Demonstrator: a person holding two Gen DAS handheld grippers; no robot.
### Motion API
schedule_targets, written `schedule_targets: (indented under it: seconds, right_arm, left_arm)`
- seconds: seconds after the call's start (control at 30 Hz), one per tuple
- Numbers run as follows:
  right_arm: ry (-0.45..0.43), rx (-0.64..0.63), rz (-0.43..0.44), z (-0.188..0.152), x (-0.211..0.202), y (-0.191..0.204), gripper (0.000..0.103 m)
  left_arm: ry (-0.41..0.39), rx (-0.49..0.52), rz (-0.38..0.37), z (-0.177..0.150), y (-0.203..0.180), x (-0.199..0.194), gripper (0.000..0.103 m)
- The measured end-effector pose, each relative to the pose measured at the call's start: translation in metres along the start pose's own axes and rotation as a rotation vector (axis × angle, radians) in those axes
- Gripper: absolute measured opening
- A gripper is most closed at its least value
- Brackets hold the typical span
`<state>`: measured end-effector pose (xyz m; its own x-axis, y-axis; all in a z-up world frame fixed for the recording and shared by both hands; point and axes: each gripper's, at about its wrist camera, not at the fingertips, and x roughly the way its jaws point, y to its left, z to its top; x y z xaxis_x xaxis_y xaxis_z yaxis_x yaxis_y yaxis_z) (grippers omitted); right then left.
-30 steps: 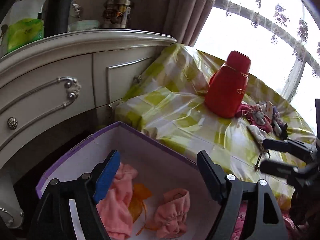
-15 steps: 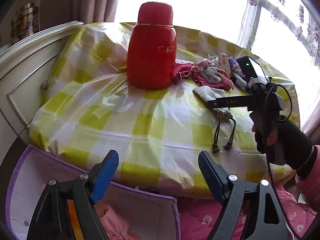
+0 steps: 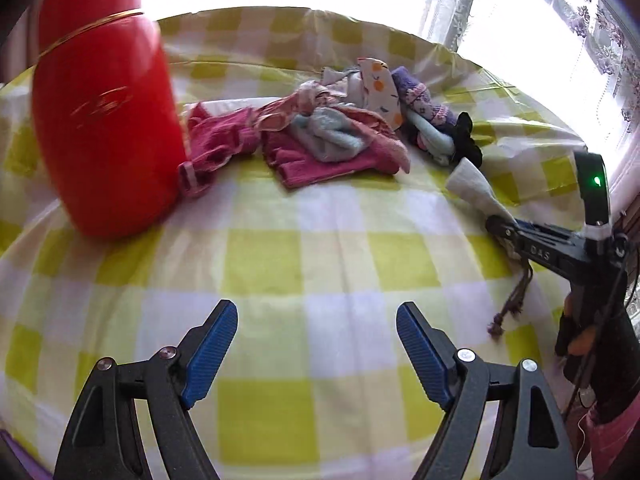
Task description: Organize soft objects
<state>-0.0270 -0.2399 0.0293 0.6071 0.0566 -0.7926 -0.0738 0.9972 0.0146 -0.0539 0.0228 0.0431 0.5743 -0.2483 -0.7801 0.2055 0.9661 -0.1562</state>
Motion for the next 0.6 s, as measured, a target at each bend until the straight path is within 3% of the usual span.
schedule_targets:
  seconds: [0.1,0.2,0.37,0.5,0.6]
  right_arm:
    - [-0.003,0.072,-0.035,-0.005,-0.003,-0.042,0.021]
    - [-0.016,0.081,-0.043,-0.008,-0.007,-0.051,0.021]
    - [-0.024,0.060,-0.050,-0.010,-0.008,-0.044,0.021]
    - [-0.031,0.090,-0.015,-0.019,-0.010,-0.047,0.022]
    - [-0.030,0.082,-0.026,-0.018,-0.011,-0.045,0.022]
  left_arm:
    - [-0.014,0.045,-0.042,0.041,-0.037,0.031,0.083]
    - [-0.012,0.074,-0.125,0.091,-0.075,0.065,0.083]
    - [0.032,-0.116,-0.254,0.173,-0.108,0.127,0.083]
    - [0.017,-0.278,-0.211,0.213,-0.115,0.168,0.083]
    - [-0.045,-0.269,-0.114,0.231,-0.125,0.179,0.082]
